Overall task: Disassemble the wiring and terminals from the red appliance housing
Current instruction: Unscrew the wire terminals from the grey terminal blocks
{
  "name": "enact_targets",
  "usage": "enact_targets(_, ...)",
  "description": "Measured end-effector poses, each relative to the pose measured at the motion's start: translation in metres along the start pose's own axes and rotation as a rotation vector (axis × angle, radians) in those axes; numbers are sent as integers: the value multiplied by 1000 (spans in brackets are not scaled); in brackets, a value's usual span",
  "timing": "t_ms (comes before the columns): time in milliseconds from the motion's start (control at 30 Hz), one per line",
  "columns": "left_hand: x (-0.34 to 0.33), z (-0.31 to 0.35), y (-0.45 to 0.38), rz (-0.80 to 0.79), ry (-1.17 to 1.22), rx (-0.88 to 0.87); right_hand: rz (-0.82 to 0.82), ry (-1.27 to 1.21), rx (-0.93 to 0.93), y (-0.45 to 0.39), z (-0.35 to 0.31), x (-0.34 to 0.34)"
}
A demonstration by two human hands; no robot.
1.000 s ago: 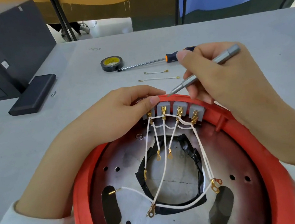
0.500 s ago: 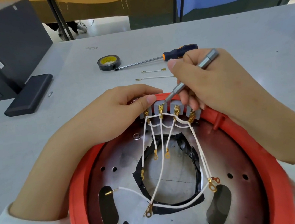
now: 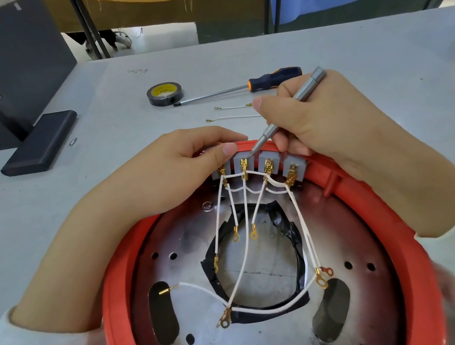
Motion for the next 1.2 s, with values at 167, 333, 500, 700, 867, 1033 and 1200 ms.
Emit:
enact_targets(167, 0, -1, -1, -4, 1, -14, -65, 57, -85, -9, 2, -5)
enact_targets(333, -1, 0, -1, -7, 10, -32, -109, 107, -148, -15, 6, -8)
enact_targets(500, 0, -1, -1, -5, 5, -38, -146, 92, -194, -16, 7, -11)
enact_targets(700, -1, 1, -2, -7, 13, -44, -138, 95, -201, -17, 8, -11)
enact_targets(867, -1, 1, -2, -1, 31, -32, -134, 80, -194, -17, 8, -11)
enact_targets(1033, -1, 0, -1, -5, 37, -31, 3, -19, 9, -2, -3, 0)
enact_targets(1200, -3, 0, -1, -10, 43, -22, 0, 46, 77, 3, -6, -2)
Point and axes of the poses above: each hand's wrist, its own y-axis away from the middle knuckle, its own x-axis out of the back of the hand, z = x × y, the point moved 8 cm from there along -y, towards the middle knuckle, and after that the axes turned 14 degrees about -x, right-handed, at the moved point
